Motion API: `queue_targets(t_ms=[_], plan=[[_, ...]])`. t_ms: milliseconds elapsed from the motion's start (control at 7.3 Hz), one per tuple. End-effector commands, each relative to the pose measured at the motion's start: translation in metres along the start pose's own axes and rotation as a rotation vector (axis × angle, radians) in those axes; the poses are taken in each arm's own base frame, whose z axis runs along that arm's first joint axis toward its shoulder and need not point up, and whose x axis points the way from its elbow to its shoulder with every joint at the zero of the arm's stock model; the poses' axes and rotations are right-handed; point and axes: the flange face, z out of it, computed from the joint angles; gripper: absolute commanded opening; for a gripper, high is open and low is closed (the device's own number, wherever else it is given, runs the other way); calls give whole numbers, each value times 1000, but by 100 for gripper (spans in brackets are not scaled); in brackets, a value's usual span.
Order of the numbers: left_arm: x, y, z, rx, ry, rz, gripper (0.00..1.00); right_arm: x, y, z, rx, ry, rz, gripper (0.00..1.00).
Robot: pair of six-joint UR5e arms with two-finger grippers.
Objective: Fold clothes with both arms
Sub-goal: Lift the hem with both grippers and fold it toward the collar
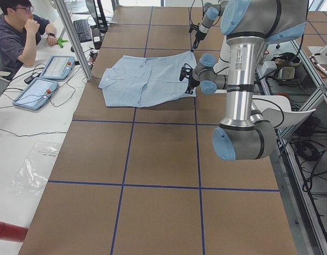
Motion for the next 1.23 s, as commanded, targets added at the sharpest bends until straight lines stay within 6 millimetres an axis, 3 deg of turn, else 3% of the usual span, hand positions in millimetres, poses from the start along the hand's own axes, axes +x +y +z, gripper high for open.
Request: queue_targets(t_ms=[0, 137, 274, 411, 548, 685, 959, 1096], plan=[[26, -7, -111, -90, 53, -2, 0, 15, -35, -117, -121, 17, 11, 0], [30, -5, -169, -160, 78, 34, 0, 3, -44, -135, -153, 12, 39, 0], [37, -24, -188, -152, 91, 66, 0, -8, -60, -147, -172, 12, 81, 0], [50, -46, -183, -126, 68, 111, 0, -20, -78, -154, -144, 11, 70, 0], [61, -73, -155, -97, 14, 125, 0, -33, -98, -153, -102, 7, 37, 0], [61, -105, -129, -62, -46, 119, 0, -36, -120, -151, -56, 14, 10, 0], [40, -172, -120, 27, -135, 148, 0, -43, -188, -143, 46, 44, -28, 0], [42, -194, -108, 44, -156, 130, 0, -61, -218, -128, 71, 56, 12, 0]])
